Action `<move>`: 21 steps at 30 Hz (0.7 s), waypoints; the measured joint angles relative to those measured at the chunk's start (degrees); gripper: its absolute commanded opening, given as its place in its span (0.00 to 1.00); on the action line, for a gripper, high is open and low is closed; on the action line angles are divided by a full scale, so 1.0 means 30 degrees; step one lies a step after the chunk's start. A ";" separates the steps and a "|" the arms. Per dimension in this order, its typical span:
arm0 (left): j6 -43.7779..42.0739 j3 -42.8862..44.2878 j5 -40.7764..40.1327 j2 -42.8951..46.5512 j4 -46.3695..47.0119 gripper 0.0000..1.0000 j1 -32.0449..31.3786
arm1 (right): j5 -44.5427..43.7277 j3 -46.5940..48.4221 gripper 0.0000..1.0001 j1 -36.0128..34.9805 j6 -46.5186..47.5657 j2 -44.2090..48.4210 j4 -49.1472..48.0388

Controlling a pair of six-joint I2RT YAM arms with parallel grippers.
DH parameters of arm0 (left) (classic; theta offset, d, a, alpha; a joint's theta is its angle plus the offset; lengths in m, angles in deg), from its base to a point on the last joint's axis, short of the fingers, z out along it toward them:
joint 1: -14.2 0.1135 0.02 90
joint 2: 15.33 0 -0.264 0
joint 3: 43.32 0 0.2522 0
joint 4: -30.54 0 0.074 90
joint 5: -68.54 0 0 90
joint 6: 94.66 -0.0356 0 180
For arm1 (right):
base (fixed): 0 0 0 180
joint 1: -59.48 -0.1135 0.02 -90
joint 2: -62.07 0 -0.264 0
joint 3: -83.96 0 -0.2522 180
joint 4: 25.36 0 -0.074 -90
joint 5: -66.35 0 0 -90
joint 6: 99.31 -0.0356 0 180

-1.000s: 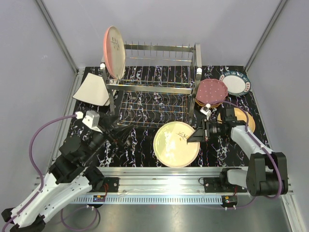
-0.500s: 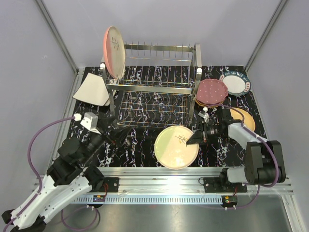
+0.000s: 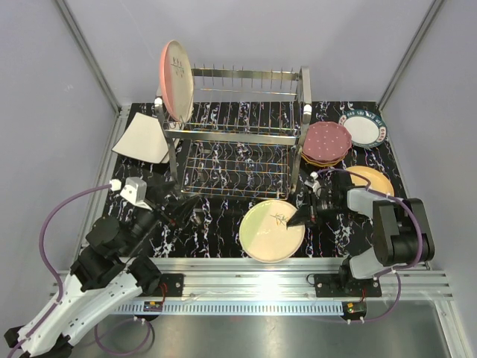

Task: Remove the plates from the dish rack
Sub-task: Place the plate on the table

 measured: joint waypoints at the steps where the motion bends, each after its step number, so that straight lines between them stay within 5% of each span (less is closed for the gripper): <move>1: 0.0000 -0.0058 -0.0036 0.0036 -0.0036 0.99 0.0000 | 0.0007 -0.0117 0.00 0.0000 -0.0175 -0.0073 -0.0248; 21: 0.0197 -0.0372 -0.0153 0.0306 -0.0342 0.99 0.0000 | 0.0153 0.0699 0.08 -0.0022 -0.0590 -0.4080 -0.1552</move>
